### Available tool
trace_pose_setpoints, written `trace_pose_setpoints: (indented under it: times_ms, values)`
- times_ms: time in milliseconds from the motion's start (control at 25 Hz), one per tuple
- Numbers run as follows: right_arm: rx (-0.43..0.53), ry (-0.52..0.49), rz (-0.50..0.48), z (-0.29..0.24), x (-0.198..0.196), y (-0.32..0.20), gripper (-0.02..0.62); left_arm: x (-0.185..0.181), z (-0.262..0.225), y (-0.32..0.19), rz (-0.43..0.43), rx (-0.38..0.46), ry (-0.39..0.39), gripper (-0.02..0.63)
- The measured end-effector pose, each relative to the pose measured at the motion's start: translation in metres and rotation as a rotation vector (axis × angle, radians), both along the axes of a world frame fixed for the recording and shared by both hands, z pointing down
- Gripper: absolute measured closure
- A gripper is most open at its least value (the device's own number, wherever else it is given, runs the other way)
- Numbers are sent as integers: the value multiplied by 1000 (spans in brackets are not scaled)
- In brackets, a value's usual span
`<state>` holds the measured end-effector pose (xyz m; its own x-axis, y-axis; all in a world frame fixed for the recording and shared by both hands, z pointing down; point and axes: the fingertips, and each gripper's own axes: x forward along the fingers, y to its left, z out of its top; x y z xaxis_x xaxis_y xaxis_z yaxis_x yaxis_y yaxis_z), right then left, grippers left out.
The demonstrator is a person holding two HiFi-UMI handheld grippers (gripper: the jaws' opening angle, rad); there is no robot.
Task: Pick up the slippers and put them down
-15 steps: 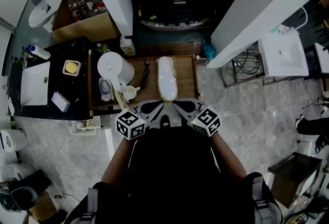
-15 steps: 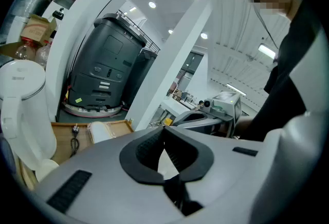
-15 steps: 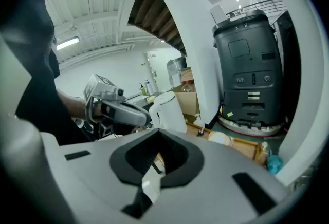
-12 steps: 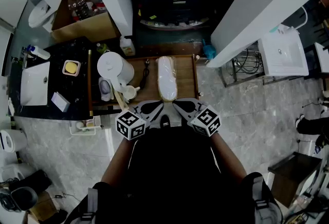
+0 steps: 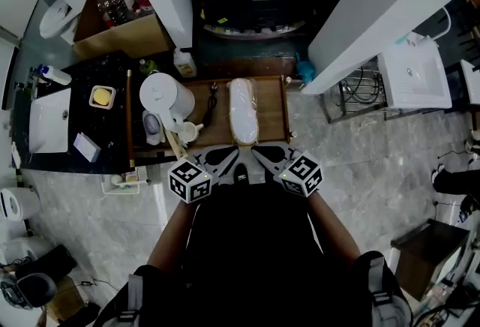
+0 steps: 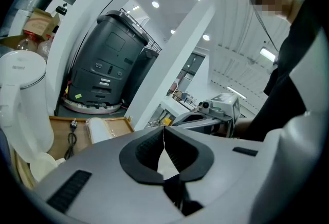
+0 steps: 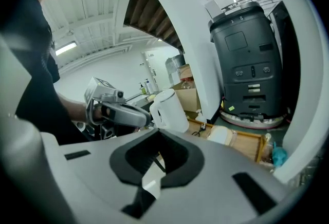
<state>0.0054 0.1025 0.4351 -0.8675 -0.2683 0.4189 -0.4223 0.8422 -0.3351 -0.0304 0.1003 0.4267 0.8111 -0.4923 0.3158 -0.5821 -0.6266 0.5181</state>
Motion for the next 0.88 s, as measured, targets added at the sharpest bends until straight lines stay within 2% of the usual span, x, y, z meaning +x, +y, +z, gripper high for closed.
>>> trace_pose_setpoints:
  times_ms: [320, 440, 640, 880]
  values:
    - [-7, 48, 22, 20, 8, -11, 589, -4, 22, -9, -45, -57, 2, 592]
    - [-14, 38, 34, 30, 10, -21, 586, -4, 34, -18, -59, -79, -1, 591]
    - [-66, 20, 6, 49, 6, -32, 518, -3, 50, -27, -73, -116, -17, 591]
    - [-108, 31, -30, 68, -3, -40, 499, -3, 71, -37, -91, -163, -16, 560]
